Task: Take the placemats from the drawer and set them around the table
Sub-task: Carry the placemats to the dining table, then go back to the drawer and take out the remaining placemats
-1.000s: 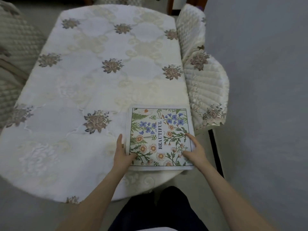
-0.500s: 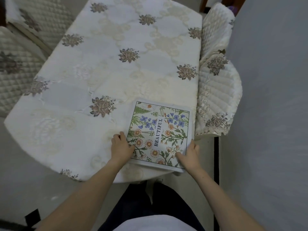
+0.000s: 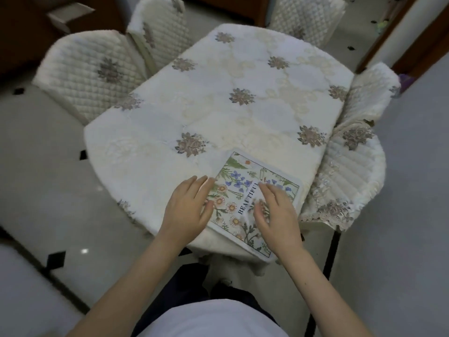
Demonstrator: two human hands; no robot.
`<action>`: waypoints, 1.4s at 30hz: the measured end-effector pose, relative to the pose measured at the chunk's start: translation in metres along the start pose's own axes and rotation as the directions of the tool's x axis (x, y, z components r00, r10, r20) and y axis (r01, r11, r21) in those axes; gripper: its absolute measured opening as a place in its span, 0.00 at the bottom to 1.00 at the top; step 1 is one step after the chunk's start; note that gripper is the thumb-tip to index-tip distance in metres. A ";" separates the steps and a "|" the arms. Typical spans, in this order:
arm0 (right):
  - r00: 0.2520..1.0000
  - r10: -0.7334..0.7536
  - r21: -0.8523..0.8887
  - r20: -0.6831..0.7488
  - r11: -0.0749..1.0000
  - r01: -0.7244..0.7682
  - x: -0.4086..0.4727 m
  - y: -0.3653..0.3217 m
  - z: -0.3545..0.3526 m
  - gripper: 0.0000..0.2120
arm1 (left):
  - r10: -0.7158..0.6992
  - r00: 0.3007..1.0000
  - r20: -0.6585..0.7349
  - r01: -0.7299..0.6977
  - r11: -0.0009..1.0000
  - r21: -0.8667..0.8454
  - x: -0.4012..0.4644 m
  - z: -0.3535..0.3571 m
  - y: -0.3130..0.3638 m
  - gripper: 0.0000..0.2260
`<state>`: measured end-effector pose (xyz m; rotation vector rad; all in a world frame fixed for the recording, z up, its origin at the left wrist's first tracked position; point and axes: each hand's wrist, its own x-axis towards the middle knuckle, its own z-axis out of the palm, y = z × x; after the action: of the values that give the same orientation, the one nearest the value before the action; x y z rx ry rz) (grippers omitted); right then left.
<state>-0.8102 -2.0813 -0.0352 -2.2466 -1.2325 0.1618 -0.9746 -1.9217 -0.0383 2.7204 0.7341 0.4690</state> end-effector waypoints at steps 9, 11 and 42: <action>0.835 -0.445 0.029 0.324 0.887 0.462 -0.033 -0.066 0.047 0.23 | -0.310 0.949 -0.062 0.316 0.941 0.119 -0.164 -0.042 -0.012 0.21; 0.796 -0.470 0.029 0.382 0.867 0.498 -0.035 -0.081 0.061 0.23 | -0.427 0.899 -0.096 0.436 0.891 0.125 -0.198 -0.049 -0.021 0.21; 0.558 -0.621 0.175 0.550 0.739 0.651 0.114 -0.468 0.329 0.27 | -0.740 0.618 -0.266 0.772 0.635 0.030 -0.286 -0.206 -0.406 0.20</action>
<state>-1.2098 -1.6569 -0.0424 -1.6529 -2.3348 0.5668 -1.4627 -1.6967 -0.0606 2.1565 1.9308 0.5211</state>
